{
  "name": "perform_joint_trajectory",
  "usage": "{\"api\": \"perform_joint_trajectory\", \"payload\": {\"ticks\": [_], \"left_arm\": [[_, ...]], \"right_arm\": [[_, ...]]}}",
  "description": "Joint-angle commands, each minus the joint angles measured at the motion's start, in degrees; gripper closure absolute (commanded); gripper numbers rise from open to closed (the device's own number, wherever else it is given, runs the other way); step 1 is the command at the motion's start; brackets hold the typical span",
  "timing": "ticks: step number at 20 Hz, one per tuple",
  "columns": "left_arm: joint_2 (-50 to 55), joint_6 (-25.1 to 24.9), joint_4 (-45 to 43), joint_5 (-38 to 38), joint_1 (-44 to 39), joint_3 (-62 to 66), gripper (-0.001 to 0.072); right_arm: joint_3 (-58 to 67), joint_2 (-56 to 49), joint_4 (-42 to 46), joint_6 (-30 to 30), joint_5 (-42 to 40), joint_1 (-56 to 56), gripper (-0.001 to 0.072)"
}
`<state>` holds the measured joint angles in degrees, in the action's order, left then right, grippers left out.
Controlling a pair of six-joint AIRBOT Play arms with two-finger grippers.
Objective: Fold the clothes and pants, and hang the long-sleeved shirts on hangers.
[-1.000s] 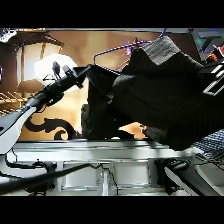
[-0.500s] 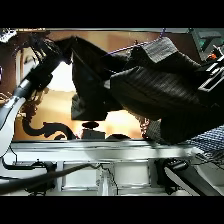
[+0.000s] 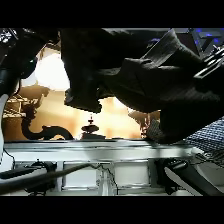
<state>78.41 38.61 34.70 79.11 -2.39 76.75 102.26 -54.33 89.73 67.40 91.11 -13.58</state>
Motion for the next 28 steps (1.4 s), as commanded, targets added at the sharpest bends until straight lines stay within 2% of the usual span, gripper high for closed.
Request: {"api": "perform_joint_trajectory", "payload": {"ticks": [1, 4, 8, 13, 15, 16, 17, 18, 22, 23, 26, 28], "left_arm": [[-5.7, -0.5, -15.2, 2.2, -1.9, 0.4, 0.0693], [-9.0, -0.5, -24.5, 2.1, -7.2, 0.4, 0.0693], [-9.2, -0.5, -26.2, -0.1, -15.6, 0.4, 0.0693], [-9.0, -0.5, -35.7, -4.6, -23.4, 0.4, 0.0691], [-8.3, -0.5, -37.6, -5.6, -24.9, 0.4, 0.0669], [-7.9, -0.5, -37.7, -5.8, -25.2, 0.4, 0.0514], [-7.5, -0.5, -37.7, -5.9, -25.4, 0.4, 0.0283], [-7.3, -0.5, -37.7, -5.8, -25.5, 0.4, 0.0201], [-7.2, -0.4, -37.8, -4.3, -25.5, 0.4, 0.0205], [-7.2, 0.2, -38.5, -4.0, -25.5, 0.4, 0.0245], [-7.2, 2.2, -45.0, -4.5, -26.8, 0.4, 0.0297], [-7.2, 5.4, -51.2, -4.8, -28.6, 0.4, 0.0297]], "right_arm": [[0.6, -0.3, 4.1, 4.2, -9.7, 0.0, 0.0684], [1.0, -0.3, 5.2, 4.2, -13.2, 0.0, 0.0685], [1.0, -0.3, 5.2, 4.6, -13.1, 0.0, 0.0685], [1.0, 0.5, 6.7, 6.3, -14.3, 0.0, 0.0684], [1.0, 1.0, 8.4, 7.2, -15.1, 0.0, 0.0684], [1.0, 1.1, 8.9, 7.6, -15.2, 0.0, 0.0684], [1.0, 1.1, 9.3, 8.6, -15.2, 0.0, 0.0684], [1.0, 1.2, 9.5, 9.3, -15.2, 0.0, 0.0684], [1.0, 1.9, 15.3, 13.0, -15.2, 0.0, 0.0684], [1.0, 2.1, 18.7, 14.4, -15.2, 0.0, 0.0684], [1.0, 3.0, 30.9, 24.6, -15.1, 0.0, 0.0684], [1.0, 3.7, 39.5, 32.3, -15.1, 0.0, 0.0684]]}}
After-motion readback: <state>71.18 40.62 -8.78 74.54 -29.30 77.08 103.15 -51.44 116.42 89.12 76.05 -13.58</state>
